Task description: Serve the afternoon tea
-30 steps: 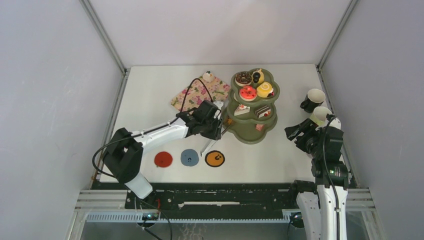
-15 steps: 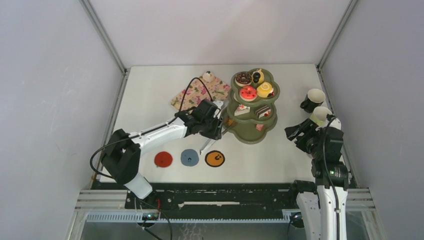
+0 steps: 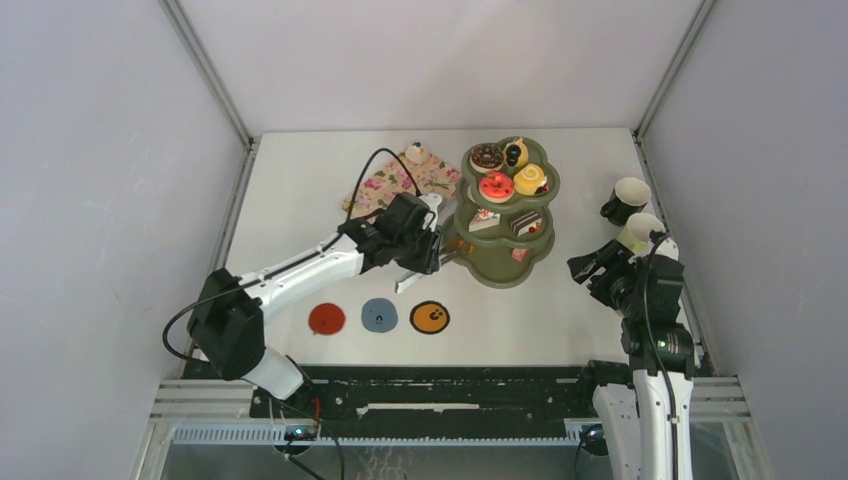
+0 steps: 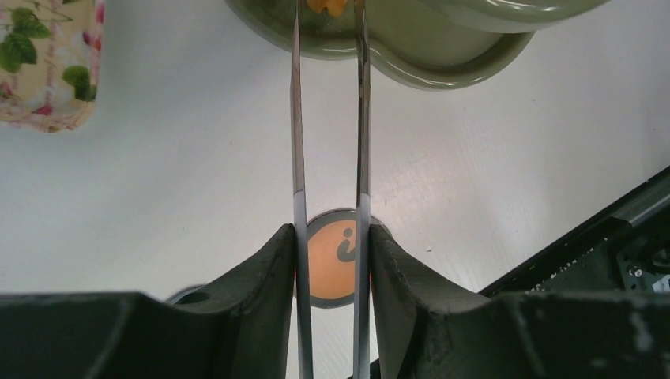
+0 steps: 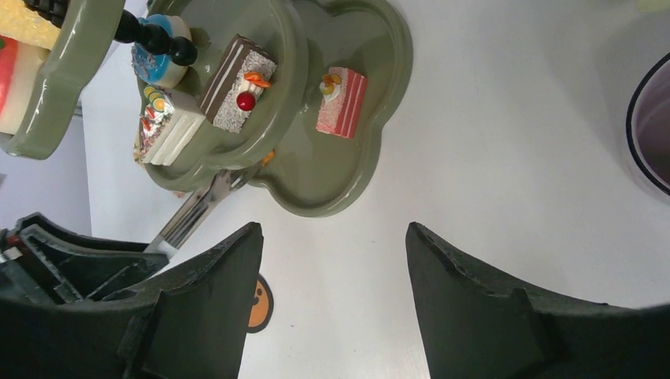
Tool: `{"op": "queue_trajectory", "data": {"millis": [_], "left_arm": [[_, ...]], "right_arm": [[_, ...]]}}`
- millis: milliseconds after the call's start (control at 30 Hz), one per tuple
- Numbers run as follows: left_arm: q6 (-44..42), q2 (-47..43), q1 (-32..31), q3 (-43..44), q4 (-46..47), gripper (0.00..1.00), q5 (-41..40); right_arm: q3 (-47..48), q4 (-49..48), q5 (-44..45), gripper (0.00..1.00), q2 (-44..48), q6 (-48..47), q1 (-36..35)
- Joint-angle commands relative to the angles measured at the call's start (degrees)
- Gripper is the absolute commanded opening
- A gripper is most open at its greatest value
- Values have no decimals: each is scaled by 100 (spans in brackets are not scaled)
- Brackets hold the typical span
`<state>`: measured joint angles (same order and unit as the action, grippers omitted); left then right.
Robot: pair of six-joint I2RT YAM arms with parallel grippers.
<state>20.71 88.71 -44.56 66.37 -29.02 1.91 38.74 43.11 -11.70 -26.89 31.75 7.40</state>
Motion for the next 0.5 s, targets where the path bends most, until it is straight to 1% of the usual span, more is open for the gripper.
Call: {"op": "queue_trajectory", "data": {"millis": [0,100,300,333,400,467], "left_arm": [[-144,-516,16,352,-42,40,-71],[-163,-621,46,345,-146,37,-170],[-190,-950,223,188,-339,24,-255],[-190,-1031,267,143,-375,18,-279],[-191,-1170,425,90,-451,2,-359],[-250,-1240,719,147,-570,0,-285]], "right_arm": [[-33,-197,-52,75,15,-77,-22],[-29,-228,-45,75,6,-97,-26],[-31,-211,-17,75,2,-108,-37],[-33,-207,-18,75,1,-109,-37],[-26,-230,-75,75,13,-87,-29],[3,-242,-145,75,8,-44,-60]]}}
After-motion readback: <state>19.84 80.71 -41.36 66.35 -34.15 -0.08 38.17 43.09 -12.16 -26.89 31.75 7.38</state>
